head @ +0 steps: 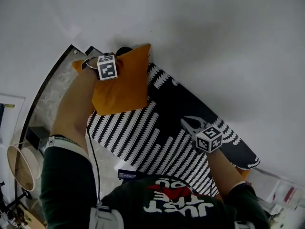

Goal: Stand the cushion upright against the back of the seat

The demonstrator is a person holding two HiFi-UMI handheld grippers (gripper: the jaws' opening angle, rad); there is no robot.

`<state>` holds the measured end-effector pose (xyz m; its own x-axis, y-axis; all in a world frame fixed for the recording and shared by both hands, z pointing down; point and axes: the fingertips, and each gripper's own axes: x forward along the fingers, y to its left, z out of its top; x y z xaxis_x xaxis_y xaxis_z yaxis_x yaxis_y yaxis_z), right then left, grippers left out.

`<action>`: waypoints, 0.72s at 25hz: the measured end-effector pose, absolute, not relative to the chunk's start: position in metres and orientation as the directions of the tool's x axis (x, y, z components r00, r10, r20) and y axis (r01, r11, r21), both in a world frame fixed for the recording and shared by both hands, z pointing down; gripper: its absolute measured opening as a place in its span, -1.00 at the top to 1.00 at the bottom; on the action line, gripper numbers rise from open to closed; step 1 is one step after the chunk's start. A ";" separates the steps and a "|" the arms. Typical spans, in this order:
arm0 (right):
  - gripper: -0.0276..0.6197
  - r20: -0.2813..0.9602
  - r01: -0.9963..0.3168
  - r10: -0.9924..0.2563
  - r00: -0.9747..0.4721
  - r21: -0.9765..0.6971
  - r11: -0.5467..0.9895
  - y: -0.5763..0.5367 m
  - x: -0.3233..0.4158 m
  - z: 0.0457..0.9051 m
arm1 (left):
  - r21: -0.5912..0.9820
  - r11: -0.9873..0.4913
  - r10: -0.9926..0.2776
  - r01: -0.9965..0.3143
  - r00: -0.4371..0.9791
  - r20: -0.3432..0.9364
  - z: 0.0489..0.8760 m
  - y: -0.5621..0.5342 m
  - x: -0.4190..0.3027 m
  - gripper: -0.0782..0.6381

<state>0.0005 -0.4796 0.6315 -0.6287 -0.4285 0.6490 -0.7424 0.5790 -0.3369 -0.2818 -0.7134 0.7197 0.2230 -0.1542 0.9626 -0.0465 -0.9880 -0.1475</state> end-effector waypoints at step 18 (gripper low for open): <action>0.84 0.580 -0.724 -0.475 -0.662 -0.329 0.606 -0.478 -0.004 0.606 | -0.263 -0.714 -0.637 -0.649 0.446 0.629 0.623 -0.695 -0.330 -0.61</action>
<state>-0.0039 -0.4780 0.6061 -0.6619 -0.4754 0.5795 -0.7238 0.6065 -0.3291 -0.3301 -0.6949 0.6227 0.4457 -0.6367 0.6292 -0.6486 -0.7142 -0.2633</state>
